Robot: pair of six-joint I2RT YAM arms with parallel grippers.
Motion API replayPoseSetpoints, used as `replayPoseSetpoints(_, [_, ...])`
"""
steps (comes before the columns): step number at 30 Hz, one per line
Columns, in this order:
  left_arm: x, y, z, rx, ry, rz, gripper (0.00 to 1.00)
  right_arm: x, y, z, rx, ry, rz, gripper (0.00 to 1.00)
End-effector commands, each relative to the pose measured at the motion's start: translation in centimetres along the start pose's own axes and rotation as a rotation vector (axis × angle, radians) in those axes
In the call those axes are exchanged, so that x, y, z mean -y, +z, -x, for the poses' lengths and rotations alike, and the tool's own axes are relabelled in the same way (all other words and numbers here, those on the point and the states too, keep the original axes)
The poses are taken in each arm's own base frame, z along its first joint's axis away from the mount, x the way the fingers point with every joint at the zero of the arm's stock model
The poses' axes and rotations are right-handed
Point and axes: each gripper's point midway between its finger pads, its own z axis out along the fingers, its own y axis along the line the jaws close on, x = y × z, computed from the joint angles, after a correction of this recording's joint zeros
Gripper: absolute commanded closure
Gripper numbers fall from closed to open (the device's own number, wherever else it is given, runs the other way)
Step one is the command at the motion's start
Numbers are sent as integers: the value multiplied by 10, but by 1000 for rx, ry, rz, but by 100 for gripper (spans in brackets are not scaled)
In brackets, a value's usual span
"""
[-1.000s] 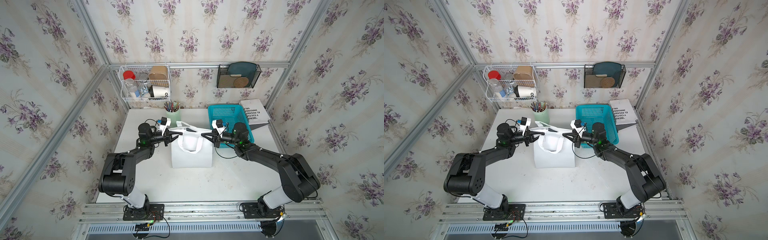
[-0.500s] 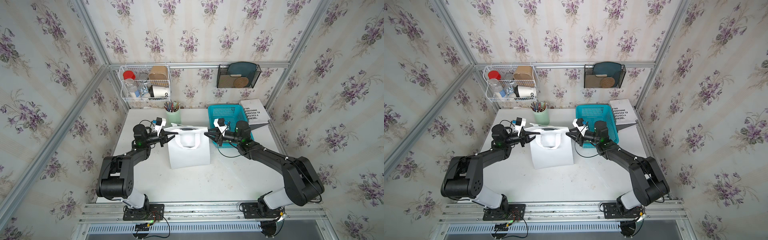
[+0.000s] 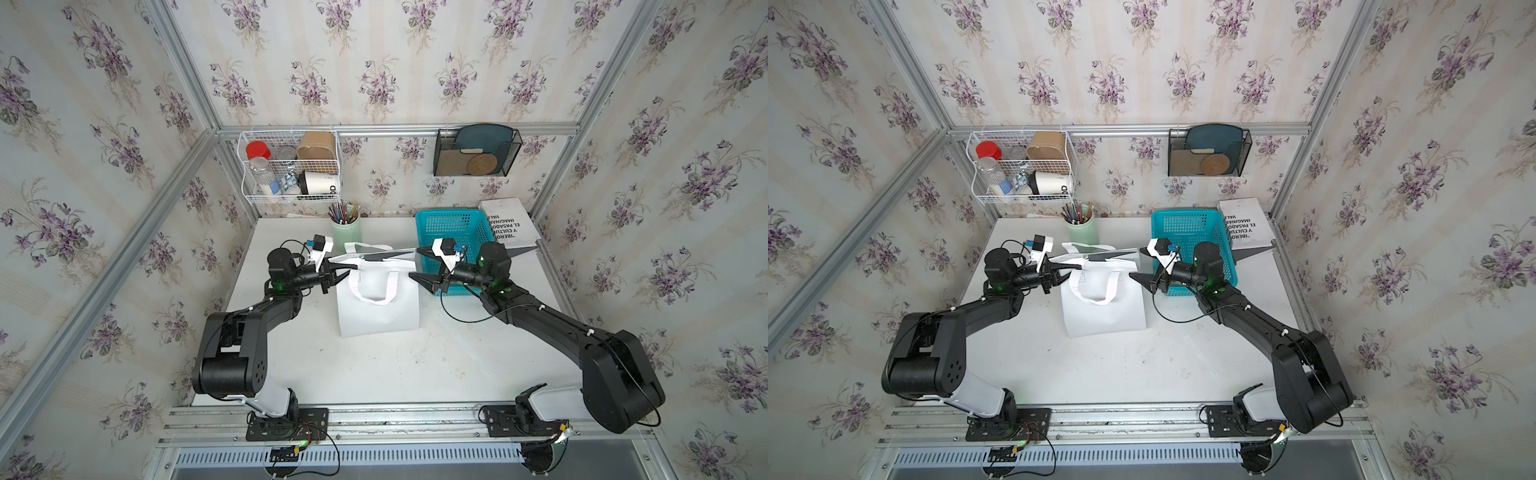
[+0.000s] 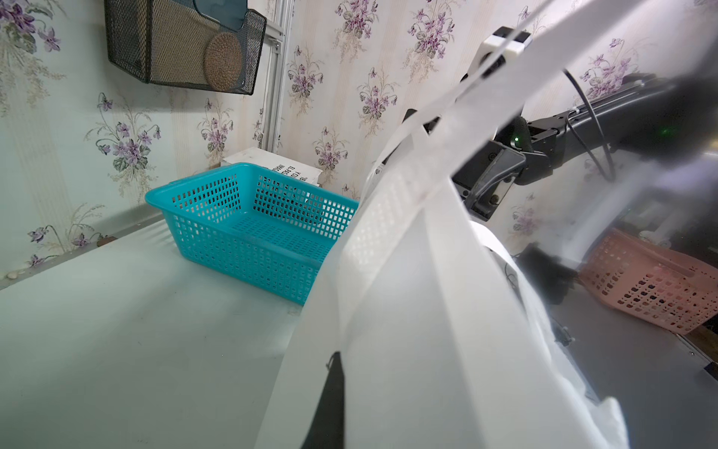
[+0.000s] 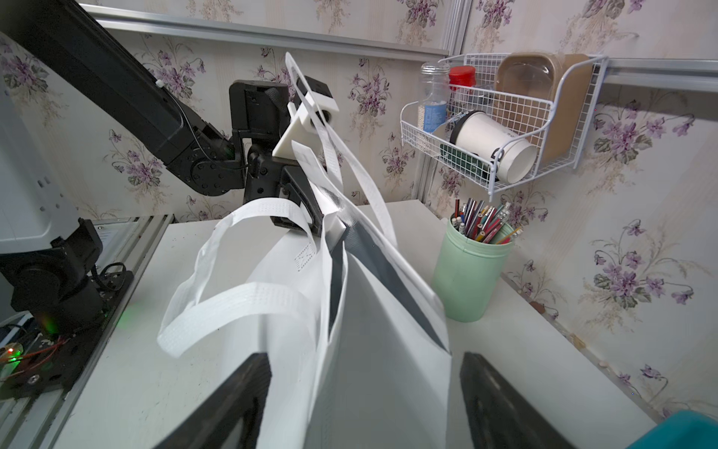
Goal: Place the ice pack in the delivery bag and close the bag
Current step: Adjust the delivery bag at the center of the board.
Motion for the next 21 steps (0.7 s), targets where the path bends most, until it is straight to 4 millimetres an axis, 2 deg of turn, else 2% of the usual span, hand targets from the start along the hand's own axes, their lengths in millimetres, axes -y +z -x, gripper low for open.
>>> replayPoseSetpoints(1, [4,1,5,2,46,-17,100,4,12,-8,-23,-17,41,15])
replayPoseSetpoints(6, [4,1,6,1,49,-20,100,22,29,-4,-22,-12,43,12])
replayPoseSetpoints(9, [6,1,6,0,50,-22,100,24,34,-6,-30,-20,56,10])
replayPoseSetpoints(11, [6,1,6,-1,52,-23,100,22,37,-5,-32,-55,89,13])
replayPoseSetpoints(16, [5,1,6,-3,44,-27,100,1,41,-1,-2,-184,175,41])
replayPoseSetpoints(21, [6,0,5,-9,27,-40,100,-2,34,-9,-40,-280,146,81])
